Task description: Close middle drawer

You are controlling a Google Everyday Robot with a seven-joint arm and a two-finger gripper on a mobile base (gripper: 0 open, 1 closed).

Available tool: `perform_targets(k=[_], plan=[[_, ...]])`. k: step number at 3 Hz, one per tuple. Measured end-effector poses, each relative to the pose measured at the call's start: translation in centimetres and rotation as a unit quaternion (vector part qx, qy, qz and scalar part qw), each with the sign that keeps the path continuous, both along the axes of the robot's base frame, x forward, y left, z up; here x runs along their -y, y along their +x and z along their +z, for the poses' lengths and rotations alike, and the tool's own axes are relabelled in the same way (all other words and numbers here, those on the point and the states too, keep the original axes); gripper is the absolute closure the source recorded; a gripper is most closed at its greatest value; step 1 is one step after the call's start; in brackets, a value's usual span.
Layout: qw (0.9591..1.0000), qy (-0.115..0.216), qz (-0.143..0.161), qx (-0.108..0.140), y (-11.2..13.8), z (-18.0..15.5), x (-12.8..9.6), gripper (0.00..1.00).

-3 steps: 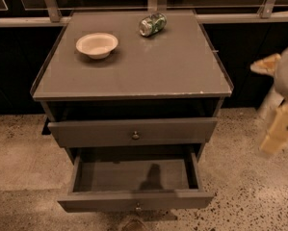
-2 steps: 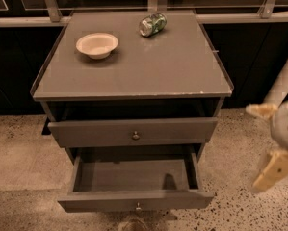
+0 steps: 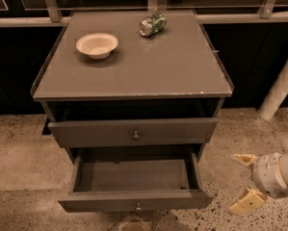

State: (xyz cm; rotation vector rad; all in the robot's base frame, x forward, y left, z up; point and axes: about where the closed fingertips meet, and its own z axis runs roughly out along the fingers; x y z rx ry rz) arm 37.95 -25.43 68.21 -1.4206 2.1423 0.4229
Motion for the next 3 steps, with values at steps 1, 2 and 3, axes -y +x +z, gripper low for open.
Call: perform_targets(k=[1, 2, 3], plan=[[1.0000, 0.000, 0.000, 0.000, 0.03, 0.03, -0.03, 0.35], [1.0000, 0.000, 0.000, 0.000, 0.03, 0.03, -0.03, 0.67], [1.0000, 0.000, 0.000, 0.000, 0.03, 0.02, -0.03, 0.90]])
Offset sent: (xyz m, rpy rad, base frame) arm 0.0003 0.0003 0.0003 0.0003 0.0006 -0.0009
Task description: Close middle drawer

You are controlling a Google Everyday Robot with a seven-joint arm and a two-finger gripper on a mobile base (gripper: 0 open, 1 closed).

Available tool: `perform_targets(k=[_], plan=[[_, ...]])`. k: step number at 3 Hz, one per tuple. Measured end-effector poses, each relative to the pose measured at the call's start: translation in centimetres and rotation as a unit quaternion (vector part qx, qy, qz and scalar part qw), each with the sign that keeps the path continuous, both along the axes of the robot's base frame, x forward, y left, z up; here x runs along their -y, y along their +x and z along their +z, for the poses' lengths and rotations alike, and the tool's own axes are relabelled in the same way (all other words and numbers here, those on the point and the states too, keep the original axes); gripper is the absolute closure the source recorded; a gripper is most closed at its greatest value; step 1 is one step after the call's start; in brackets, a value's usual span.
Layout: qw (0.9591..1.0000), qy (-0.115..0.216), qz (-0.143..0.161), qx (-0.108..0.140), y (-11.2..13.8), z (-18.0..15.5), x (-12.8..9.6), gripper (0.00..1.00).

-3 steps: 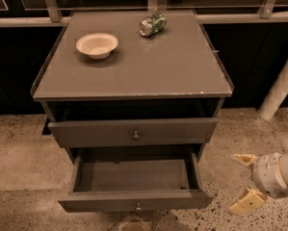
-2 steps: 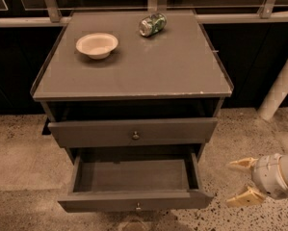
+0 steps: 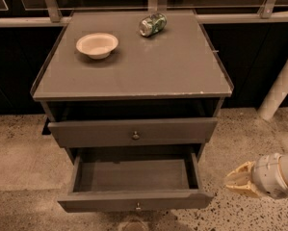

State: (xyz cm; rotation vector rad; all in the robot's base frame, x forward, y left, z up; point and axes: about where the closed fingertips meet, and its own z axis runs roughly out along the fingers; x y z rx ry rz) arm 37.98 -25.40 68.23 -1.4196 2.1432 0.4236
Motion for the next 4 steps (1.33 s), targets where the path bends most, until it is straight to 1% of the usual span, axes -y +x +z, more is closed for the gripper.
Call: perform_targets(k=[1, 2, 3, 4], plan=[[0.9999, 0.006, -0.005, -0.009, 0.0, -1.2, 0.1, 1.00], [0.9990, 0.022, -0.021, -0.033, 0.6, -5.1, 0.4, 1.00], [0.9957, 0.040, -0.032, -0.077, 1.9, -11.4, 0.3, 1.00], [0.9906, 0.063, -0.039, -0.116, 2.4, -17.0, -0.3, 1.00]])
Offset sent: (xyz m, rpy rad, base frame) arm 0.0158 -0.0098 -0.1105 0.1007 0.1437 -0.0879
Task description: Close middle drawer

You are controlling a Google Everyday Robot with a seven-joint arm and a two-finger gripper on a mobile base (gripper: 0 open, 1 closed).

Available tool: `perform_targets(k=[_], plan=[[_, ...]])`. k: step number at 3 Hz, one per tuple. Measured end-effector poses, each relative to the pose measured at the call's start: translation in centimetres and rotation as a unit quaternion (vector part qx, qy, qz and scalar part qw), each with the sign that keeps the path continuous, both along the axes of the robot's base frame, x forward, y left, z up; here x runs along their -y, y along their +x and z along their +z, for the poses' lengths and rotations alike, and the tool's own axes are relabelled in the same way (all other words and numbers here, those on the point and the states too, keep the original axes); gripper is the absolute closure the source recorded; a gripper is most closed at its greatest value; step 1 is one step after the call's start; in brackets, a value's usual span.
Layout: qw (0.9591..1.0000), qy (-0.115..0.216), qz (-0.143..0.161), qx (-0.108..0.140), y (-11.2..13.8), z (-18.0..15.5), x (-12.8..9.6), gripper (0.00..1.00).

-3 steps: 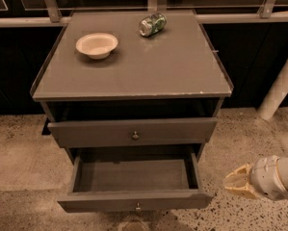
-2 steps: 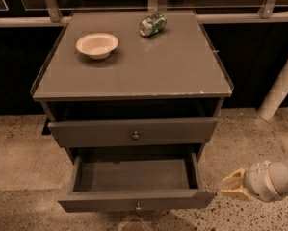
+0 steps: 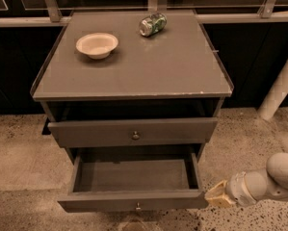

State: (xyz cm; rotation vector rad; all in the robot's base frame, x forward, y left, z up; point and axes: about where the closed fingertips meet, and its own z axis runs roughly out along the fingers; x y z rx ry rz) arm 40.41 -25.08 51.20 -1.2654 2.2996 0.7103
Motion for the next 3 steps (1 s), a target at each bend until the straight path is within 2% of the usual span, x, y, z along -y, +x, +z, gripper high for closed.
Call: perform_targets(k=[1, 3], plan=[[0.9995, 0.014, -0.001, -0.028, 0.0, -3.5, -0.6, 1.00], [0.9991, 0.017, -0.001, -0.037, -0.2, -4.7, -1.0, 1.00]])
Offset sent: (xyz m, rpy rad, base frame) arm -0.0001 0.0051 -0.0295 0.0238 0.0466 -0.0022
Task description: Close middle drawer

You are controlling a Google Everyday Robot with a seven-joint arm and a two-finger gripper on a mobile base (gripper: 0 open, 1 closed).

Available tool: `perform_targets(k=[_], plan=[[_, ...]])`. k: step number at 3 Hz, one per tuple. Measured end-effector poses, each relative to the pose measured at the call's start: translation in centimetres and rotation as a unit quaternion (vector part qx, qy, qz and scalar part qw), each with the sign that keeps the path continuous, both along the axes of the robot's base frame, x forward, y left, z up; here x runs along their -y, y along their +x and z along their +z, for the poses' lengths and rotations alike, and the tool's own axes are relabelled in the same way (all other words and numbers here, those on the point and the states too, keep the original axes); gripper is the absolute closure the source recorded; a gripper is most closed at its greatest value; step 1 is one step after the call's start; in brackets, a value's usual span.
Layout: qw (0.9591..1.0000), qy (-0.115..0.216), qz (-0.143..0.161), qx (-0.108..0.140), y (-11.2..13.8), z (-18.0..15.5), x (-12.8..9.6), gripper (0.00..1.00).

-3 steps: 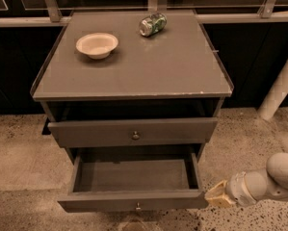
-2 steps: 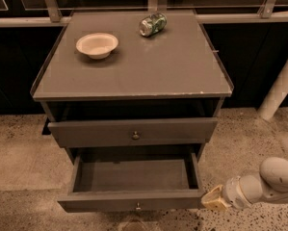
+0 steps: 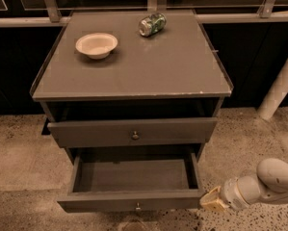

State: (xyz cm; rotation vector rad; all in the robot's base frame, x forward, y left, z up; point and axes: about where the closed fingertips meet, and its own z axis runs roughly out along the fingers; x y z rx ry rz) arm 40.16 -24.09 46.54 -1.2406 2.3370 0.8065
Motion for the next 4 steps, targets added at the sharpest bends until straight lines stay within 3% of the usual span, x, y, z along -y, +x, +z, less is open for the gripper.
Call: perform_targets(k=[2, 3, 4], plan=[[0.9986, 0.036, -0.022, -0.031, -0.3, -6.1, -2.1, 1.00], [0.9982, 0.053, -0.024, -0.016, 0.7, -7.8, -3.3, 1.00], [0.9974, 0.060, -0.030, 0.027, 3.5, -7.2, -4.3, 1.00]])
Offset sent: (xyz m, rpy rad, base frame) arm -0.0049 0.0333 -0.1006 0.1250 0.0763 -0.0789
